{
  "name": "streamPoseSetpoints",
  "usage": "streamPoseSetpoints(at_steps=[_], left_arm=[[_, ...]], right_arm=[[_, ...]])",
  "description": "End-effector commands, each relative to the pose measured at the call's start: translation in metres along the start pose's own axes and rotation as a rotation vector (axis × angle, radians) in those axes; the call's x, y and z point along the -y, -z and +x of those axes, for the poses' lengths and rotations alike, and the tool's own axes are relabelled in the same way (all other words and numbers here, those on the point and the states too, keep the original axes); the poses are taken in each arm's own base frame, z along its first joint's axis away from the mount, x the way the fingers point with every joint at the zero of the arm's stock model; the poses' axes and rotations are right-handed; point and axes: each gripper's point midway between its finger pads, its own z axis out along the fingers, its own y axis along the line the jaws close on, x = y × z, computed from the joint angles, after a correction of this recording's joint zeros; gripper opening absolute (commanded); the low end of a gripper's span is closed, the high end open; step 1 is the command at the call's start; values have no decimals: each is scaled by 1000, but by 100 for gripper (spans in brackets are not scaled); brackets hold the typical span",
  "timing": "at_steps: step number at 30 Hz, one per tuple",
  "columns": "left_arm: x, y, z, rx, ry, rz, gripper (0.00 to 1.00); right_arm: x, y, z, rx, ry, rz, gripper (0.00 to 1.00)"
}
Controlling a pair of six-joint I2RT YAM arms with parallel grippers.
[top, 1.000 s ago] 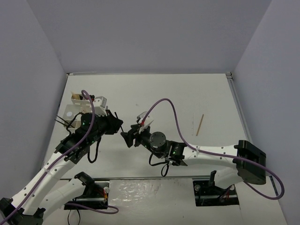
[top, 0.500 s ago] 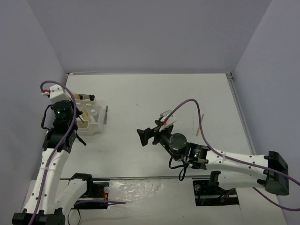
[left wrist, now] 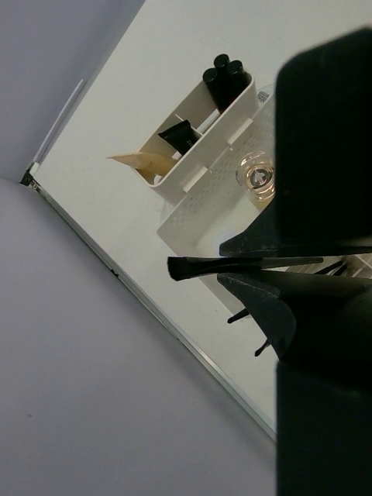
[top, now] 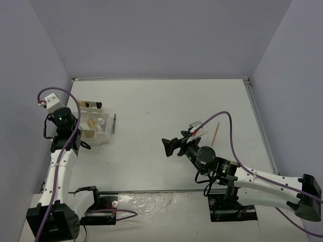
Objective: Organize the makeup
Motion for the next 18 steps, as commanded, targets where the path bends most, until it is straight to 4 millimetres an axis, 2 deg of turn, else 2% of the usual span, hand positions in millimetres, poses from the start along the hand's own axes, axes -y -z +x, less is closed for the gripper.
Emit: streamPoseSetpoints(at_steps=[1, 4, 6, 9, 14, 18], left_arm=[[-1, -7, -22, 123, 94, -16, 0], [-7, -13, -9, 90, 95, -52, 2], [-6, -14, -5, 74, 96, -54, 8], [-9, -11, -4, 67, 106, -63, 30], [-14, -2, -15, 70, 112, -88, 59], [-8, 13, -28, 44, 106, -42, 66]], right_arm=[[7, 1, -25, 87, -81, 2, 100], [11, 0, -25, 83, -87, 2, 100], [12, 0, -24, 80, -89, 2, 100], [11, 0, -24, 79, -90, -2, 100], [11, 1, -25, 78, -91, -4, 100], [14, 3, -26, 78, -88, 7, 100]])
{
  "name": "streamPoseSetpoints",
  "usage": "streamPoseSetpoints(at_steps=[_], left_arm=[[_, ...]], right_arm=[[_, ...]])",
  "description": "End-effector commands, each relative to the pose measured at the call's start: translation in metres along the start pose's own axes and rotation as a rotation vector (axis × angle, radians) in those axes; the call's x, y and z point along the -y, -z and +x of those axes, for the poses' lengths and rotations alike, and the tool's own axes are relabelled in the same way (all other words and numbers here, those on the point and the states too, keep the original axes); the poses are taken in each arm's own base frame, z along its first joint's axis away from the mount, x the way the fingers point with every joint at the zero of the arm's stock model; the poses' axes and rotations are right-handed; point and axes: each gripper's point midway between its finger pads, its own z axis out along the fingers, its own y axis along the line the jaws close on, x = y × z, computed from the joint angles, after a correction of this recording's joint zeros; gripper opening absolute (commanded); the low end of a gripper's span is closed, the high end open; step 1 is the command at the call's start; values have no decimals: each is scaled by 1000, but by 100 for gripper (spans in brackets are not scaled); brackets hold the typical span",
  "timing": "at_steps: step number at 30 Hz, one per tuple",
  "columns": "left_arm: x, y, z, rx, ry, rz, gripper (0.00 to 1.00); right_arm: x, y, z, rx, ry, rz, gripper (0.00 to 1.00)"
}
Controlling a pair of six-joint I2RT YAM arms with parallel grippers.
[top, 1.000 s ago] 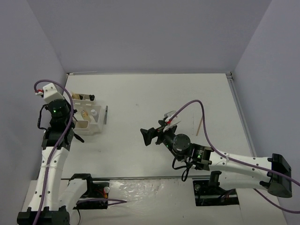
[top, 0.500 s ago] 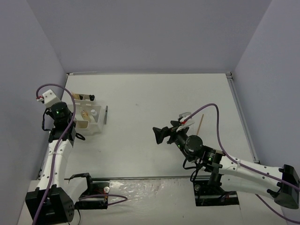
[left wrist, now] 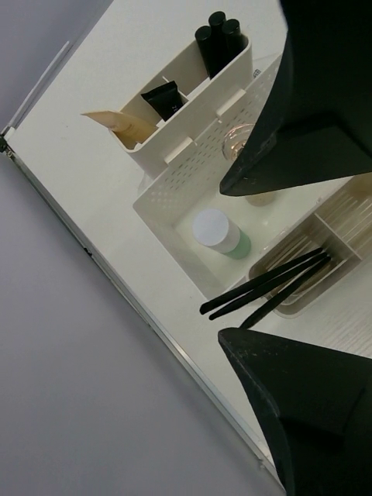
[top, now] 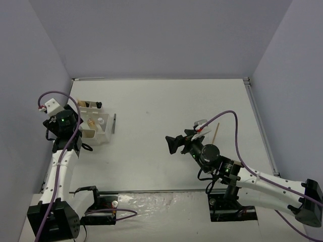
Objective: Organize the makeup
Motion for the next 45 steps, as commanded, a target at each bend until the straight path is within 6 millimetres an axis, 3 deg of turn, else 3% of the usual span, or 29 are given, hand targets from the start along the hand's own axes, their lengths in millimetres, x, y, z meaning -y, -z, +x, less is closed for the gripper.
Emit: streamPoseSetpoints(at_steps=[1, 5, 11, 14, 18, 19, 20, 22, 24, 29, 37, 45], left_arm=[[17, 25, -60, 87, 64, 82, 66], [60, 44, -62, -5, -22, 261, 69], [162, 91, -34, -170, -261, 549, 74], [205, 99, -14, -272, -331, 636, 76], [235, 87, 20, -408, -420, 653, 76], [243, 85, 18, -416, -428, 663, 76], [247, 77, 35, -475, -468, 648, 76], [258, 69, 42, -517, -495, 646, 76], [262, 58, 60, -591, -523, 628, 76], [261, 24, 106, -766, -499, 578, 76], [252, -15, 132, -776, -554, 427, 79], [245, -35, 160, -801, -616, 347, 85]], right_arm=[[-2, 2, -21, 66, -51, -3, 100], [4, 5, -22, 71, -50, 16, 100], [13, 10, -22, 69, -44, 47, 100], [17, 11, -20, 63, -40, 65, 100], [23, 14, -16, 49, -36, 84, 100], [24, 15, -15, 48, -36, 87, 100], [26, 16, -14, 46, -37, 93, 100], [29, 17, -12, 43, -38, 101, 100], [31, 17, -10, 41, -37, 109, 100], [34, 18, -7, 31, -30, 118, 100], [36, 15, 1, 12, -24, 126, 100], [37, 15, 5, 7, -25, 125, 100]])
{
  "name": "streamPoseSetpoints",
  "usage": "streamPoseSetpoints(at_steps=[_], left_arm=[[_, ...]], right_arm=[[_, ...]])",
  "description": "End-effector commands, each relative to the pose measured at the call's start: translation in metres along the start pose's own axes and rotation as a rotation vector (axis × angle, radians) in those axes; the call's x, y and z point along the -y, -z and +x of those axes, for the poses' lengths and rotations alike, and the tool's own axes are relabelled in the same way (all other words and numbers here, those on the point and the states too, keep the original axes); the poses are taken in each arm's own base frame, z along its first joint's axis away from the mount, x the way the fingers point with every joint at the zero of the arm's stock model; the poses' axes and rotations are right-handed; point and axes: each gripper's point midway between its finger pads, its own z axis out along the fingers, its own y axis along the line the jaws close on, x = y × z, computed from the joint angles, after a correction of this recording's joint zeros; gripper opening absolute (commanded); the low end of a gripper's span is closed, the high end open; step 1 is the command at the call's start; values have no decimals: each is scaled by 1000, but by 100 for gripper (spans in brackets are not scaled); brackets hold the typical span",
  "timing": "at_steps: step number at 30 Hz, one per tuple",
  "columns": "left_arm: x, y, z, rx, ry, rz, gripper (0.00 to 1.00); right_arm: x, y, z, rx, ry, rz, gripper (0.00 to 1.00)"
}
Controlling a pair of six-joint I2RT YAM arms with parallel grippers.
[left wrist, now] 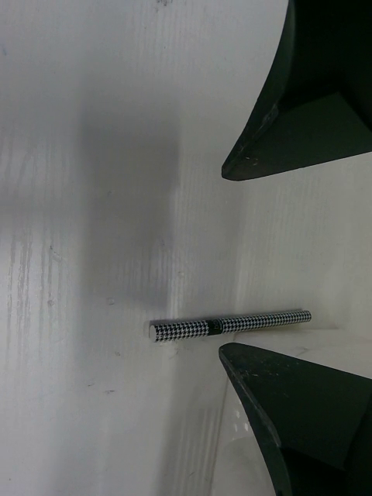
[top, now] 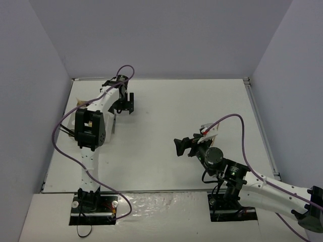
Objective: Organize the makeup
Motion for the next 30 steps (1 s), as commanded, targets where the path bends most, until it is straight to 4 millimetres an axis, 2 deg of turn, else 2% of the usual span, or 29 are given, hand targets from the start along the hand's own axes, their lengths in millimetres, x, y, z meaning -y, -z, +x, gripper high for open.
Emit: streamPoseSetpoints(at_steps=[1, 14, 21, 30], left_arm=[[-6, 11, -16, 45, 4, -53, 85], [-14, -19, -5, -22, 16, -51, 86], [-1, -24, 4, -62, 23, 24, 85], [18, -21, 8, -79, 41, 123, 81]], right_arm=[[1, -3, -13, 55, -44, 13, 100], [3, 3, -15, 69, -67, -1, 100], [3, 4, -16, 72, -74, -1, 100], [4, 5, -18, 78, -81, 3, 100]])
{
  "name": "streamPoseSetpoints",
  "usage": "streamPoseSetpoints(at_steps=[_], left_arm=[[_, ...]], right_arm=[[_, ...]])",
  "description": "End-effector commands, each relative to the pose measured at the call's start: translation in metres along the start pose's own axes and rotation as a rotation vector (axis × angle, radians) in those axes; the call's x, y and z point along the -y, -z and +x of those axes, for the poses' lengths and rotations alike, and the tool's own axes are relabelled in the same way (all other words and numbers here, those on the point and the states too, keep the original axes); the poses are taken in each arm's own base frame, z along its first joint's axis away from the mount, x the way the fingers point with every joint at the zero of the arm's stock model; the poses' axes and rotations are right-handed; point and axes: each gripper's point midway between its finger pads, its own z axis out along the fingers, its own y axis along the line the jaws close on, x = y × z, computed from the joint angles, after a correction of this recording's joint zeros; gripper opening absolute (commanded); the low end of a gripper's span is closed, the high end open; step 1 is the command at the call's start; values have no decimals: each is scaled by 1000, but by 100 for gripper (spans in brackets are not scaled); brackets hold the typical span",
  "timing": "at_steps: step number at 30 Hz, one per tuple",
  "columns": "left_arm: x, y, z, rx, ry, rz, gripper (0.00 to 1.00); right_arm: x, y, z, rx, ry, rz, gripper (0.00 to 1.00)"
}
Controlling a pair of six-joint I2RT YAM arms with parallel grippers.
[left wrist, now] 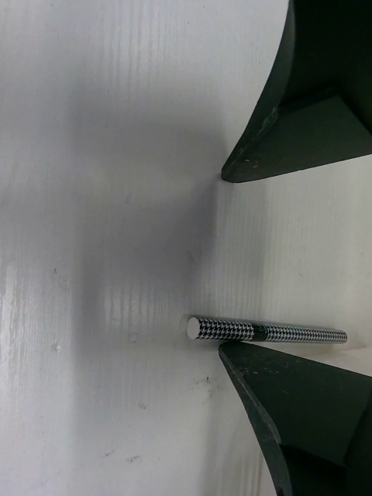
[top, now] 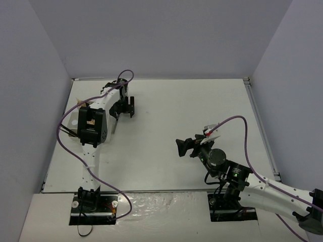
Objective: Organize the makeup
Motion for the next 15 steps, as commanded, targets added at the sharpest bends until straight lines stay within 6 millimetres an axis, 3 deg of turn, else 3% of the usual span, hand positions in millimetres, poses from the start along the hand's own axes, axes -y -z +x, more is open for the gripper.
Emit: streamPoseSetpoints(at_steps=[1, 7, 15], left_arm=[[14, 12, -3, 12, 25, 71, 80], [21, 14, -1, 13, 22, 92, 72], [8, 12, 17, -19, -14, 39, 55]], right_arm=[[-2, -1, -17, 62, -57, 4, 100], [-2, 0, -18, 64, -59, 5, 100], [-1, 2, -20, 73, -75, 2, 100]])
